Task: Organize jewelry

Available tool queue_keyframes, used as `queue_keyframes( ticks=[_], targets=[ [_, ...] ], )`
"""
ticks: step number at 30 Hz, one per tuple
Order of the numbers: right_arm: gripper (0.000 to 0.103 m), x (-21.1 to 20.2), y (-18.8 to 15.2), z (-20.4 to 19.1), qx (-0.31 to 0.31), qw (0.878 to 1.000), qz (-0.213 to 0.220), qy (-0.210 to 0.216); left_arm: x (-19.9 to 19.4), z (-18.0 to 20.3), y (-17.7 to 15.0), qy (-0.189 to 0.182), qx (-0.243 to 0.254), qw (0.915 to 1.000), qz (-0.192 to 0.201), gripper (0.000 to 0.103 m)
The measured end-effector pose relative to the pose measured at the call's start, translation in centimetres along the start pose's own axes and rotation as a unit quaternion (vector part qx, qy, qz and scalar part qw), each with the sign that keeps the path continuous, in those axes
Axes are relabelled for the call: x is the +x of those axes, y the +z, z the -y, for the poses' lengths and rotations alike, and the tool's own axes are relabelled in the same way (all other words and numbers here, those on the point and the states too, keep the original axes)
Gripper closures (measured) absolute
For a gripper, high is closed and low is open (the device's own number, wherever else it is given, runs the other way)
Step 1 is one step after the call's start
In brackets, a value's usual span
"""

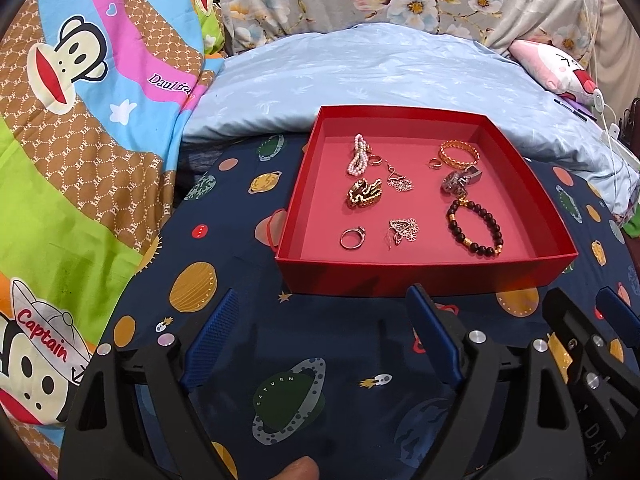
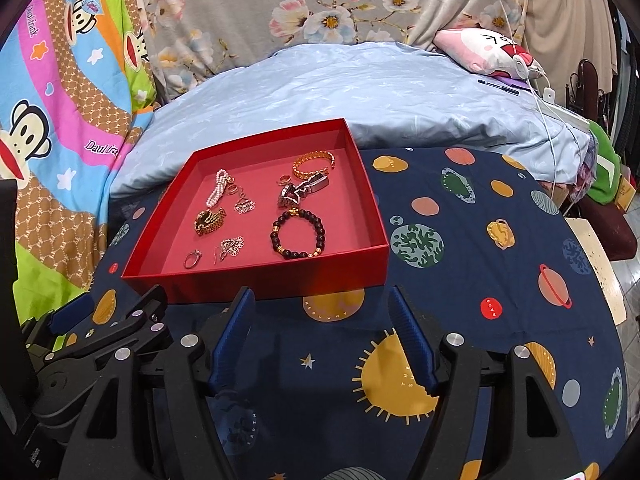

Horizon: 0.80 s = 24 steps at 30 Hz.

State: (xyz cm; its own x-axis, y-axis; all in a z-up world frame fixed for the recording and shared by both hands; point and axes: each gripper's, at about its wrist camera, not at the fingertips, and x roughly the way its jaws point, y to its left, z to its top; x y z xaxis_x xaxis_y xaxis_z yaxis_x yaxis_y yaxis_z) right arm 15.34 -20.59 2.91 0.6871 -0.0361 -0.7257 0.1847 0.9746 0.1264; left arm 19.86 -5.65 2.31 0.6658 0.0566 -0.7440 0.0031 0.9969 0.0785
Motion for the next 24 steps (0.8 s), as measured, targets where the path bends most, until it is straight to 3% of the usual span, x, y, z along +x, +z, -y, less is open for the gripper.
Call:
queue_keyframes(
  ticks=[24],
  targets=[
    [0.031, -0.34, 0.21, -0.02, 0.002, 1.000, 0.003, -0.004, -0.14, -0.55, 0.28, 0.006, -0.002, 1.0000, 0.002, 0.014]
  ],
)
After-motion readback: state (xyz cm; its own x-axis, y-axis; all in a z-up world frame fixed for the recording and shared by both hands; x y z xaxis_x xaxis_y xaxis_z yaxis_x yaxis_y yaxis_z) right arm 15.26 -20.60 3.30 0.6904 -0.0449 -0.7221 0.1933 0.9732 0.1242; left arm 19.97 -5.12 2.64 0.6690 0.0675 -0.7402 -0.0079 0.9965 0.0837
